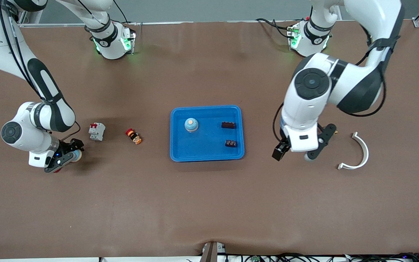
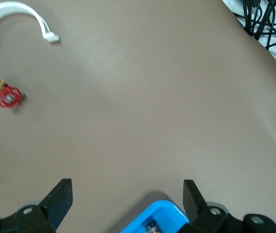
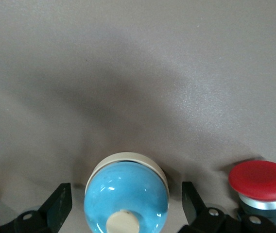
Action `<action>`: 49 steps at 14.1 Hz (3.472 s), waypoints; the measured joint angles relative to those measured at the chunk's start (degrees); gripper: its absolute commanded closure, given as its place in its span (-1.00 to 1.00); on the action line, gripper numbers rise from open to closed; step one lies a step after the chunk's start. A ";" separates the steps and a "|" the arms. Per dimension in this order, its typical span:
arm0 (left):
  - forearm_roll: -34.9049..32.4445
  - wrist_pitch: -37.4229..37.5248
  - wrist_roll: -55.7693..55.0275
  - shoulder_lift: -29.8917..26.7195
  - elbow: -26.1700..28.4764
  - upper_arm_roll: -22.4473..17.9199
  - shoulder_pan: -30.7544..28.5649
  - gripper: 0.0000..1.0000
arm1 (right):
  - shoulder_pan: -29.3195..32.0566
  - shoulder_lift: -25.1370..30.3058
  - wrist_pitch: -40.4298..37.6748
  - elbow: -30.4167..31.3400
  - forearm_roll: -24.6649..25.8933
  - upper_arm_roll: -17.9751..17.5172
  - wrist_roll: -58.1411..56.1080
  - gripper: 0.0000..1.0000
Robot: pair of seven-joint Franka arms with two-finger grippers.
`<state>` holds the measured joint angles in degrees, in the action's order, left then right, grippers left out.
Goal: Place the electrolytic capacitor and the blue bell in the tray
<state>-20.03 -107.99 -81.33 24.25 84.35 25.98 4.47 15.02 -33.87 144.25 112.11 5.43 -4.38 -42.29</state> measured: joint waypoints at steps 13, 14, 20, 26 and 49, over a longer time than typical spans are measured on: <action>4.60 7.11 45.75 -10.59 -0.01 -0.03 -14.44 -1.00 | 0.11 0.15 0.32 0.05 0.01 -0.18 0.00 0.13; 4.62 7.12 47.77 -11.22 0.00 -0.01 -15.12 -1.00 | 0.11 0.16 0.30 0.03 0.01 -0.38 0.01 0.13; 10.76 10.12 58.87 -16.16 0.01 -5.18 -13.49 -1.00 | -1.24 1.01 -14.87 -9.31 -0.01 -1.71 1.40 0.13; 17.11 15.65 69.39 -21.43 0.26 -21.31 -2.27 -1.00 | -8.90 2.01 -29.32 -21.04 -0.05 -1.95 15.37 0.13; 17.27 18.76 76.11 -25.42 3.77 -25.44 -0.46 -1.00 | -39.95 -4.31 -23.32 -26.35 -2.97 -2.12 79.85 0.12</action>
<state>-2.76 -89.22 -5.22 -1.17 88.12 0.54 4.01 -24.93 -38.18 120.93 85.76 2.46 -6.50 37.55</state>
